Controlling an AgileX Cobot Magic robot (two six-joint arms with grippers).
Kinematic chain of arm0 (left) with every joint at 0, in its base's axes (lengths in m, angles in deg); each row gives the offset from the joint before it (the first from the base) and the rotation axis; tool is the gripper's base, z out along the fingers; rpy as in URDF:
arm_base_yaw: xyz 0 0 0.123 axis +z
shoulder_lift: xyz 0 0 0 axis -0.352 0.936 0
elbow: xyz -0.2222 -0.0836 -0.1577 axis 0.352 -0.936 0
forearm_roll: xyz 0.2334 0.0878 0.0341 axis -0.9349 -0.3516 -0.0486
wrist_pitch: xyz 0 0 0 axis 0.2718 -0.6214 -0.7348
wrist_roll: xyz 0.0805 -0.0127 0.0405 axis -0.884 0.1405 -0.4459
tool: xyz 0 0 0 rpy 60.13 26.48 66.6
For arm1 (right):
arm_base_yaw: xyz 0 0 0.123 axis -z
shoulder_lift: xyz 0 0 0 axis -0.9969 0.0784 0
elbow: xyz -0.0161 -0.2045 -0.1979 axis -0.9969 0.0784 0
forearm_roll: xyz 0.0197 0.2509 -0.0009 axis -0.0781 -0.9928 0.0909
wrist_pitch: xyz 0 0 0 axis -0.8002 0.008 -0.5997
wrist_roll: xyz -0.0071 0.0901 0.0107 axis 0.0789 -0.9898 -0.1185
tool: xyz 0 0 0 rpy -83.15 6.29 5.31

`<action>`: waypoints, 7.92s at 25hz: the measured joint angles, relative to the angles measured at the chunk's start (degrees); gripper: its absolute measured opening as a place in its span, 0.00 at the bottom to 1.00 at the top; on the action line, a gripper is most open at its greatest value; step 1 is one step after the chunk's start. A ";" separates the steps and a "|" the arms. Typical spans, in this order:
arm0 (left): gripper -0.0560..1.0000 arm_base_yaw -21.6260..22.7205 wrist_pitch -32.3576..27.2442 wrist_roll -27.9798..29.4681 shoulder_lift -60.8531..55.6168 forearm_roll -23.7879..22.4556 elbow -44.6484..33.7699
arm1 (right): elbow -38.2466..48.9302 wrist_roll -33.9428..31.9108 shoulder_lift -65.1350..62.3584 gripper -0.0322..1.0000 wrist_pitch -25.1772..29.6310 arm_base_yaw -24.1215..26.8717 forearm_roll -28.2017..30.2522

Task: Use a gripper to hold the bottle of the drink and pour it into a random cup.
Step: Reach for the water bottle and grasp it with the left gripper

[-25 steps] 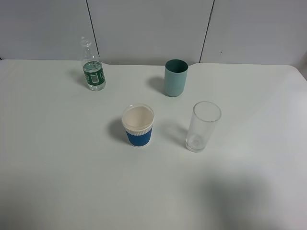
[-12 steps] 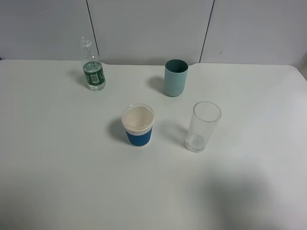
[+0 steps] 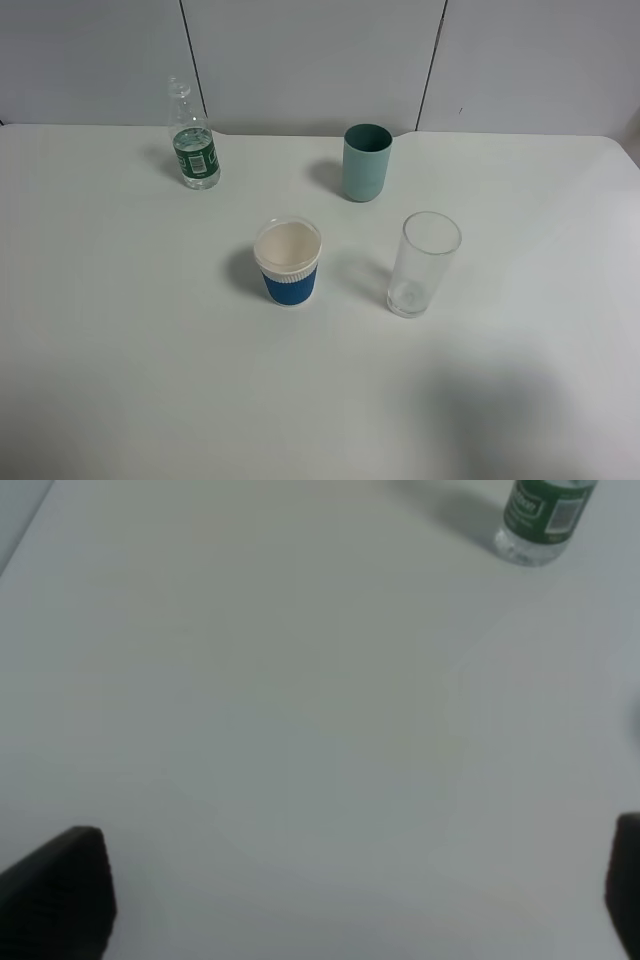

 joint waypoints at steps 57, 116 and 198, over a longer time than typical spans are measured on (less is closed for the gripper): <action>0.99 0.00 0.72 -2.23 0.00 2.51 0.23 | 0.00 0.00 0.00 0.75 0.00 0.00 0.00; 0.99 -6.28 67.62 -14.83 88.66 -1.88 8.79 | 0.00 0.00 0.00 0.75 0.00 0.00 0.00; 0.71 -6.28 111.56 0.03 126.60 -4.87 26.32 | 0.00 0.00 0.00 0.75 0.00 0.00 0.00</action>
